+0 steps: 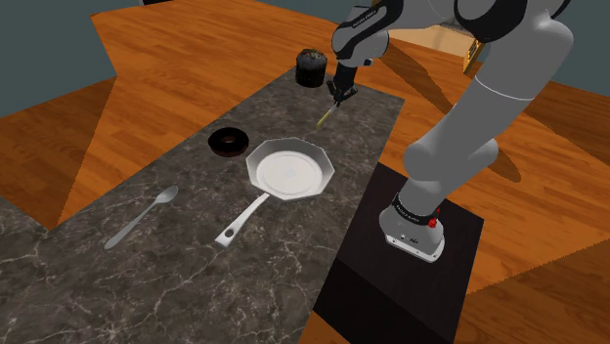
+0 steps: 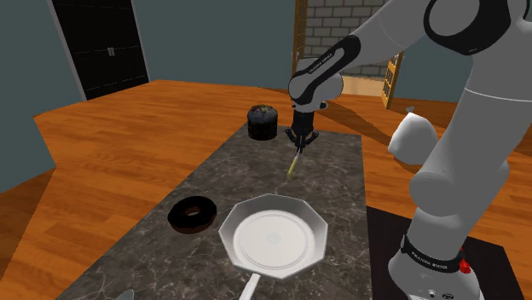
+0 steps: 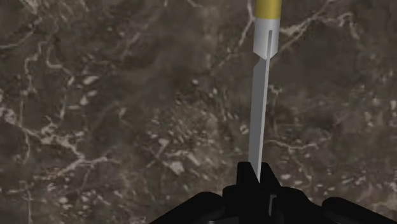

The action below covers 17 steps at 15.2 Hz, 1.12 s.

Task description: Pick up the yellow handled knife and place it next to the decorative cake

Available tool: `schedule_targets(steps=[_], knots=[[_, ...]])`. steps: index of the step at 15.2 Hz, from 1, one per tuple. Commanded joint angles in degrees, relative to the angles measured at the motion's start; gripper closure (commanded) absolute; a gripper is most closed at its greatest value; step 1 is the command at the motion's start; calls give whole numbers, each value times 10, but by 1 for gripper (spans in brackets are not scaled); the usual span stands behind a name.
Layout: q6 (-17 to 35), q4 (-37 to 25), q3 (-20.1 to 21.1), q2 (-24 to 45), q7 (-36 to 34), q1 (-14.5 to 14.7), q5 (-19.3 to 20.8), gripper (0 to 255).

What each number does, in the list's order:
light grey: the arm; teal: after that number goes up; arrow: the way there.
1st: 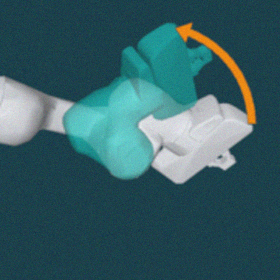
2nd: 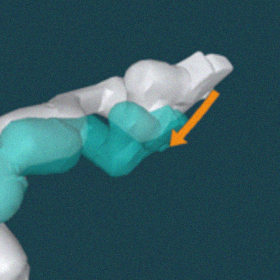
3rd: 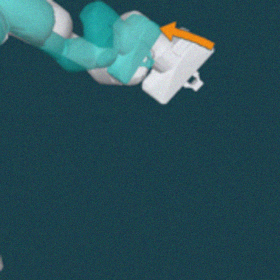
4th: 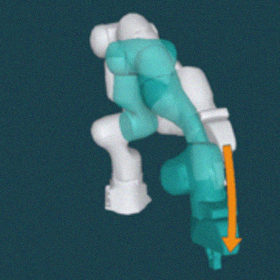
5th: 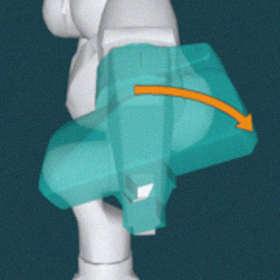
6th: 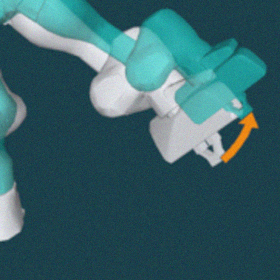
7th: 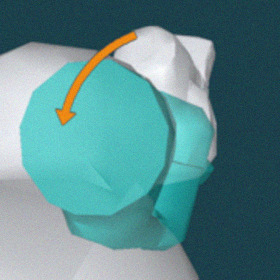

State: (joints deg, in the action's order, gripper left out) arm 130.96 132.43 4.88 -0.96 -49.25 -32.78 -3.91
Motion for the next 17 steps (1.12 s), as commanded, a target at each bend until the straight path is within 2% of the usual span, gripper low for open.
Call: schedule_targets(steps=[1,7,8,13,17], knots=[[3,2,0,2,0,0,0,255],[3,2,0,2,0,0,0,255],[3,2,0,2,0,0,0,0],[3,2,0,2,0,0,0,0],[-70,-33,-3,-37,1,-2,0,0]])
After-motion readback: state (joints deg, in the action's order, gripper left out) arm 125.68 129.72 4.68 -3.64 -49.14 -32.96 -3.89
